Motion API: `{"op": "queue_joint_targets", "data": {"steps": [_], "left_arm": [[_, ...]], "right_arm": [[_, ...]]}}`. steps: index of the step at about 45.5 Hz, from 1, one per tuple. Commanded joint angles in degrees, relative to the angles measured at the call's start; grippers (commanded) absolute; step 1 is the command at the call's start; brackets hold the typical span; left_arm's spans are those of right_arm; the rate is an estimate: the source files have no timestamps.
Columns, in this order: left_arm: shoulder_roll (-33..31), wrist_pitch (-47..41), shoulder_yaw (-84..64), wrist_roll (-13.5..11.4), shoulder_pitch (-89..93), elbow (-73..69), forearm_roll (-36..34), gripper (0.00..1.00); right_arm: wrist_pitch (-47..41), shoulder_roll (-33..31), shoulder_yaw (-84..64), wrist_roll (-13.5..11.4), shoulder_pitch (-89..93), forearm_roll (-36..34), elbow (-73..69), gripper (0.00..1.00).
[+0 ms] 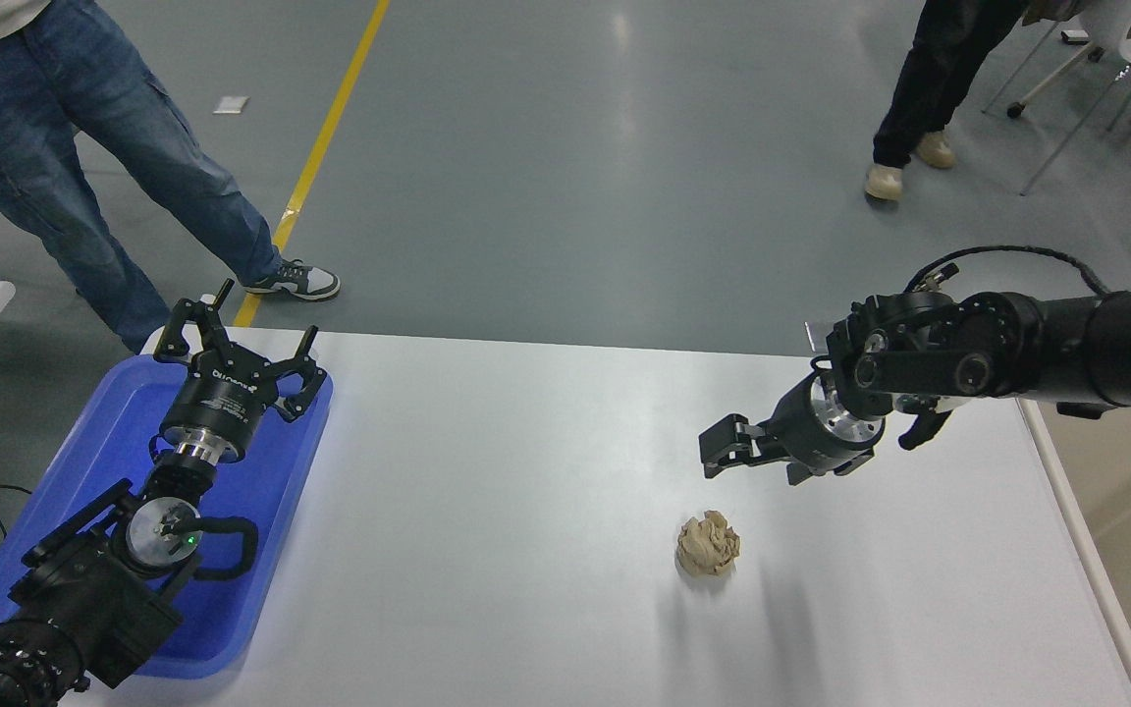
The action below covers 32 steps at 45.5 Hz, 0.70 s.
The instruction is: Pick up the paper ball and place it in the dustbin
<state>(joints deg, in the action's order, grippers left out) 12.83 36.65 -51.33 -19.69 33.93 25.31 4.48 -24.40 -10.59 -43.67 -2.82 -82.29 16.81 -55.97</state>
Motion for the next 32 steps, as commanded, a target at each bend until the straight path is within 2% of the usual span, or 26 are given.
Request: {"op": "queue_joint_targets", "data": {"steps": [1, 32], "left_arm": [[0.0, 0.0, 0.0, 0.0, 0.0, 0.0, 0.0, 1.0], [0.0, 0.0, 0.0, 0.0, 0.0, 0.0, 0.0, 1.0]], "right_arm": [[0.8, 1.9, 3.8, 0.0, 7.0, 0.2, 5.8, 1.0], [2.3, 1.9, 3.9, 0.0, 14.0, 0.2, 10.4, 1.0]]}}
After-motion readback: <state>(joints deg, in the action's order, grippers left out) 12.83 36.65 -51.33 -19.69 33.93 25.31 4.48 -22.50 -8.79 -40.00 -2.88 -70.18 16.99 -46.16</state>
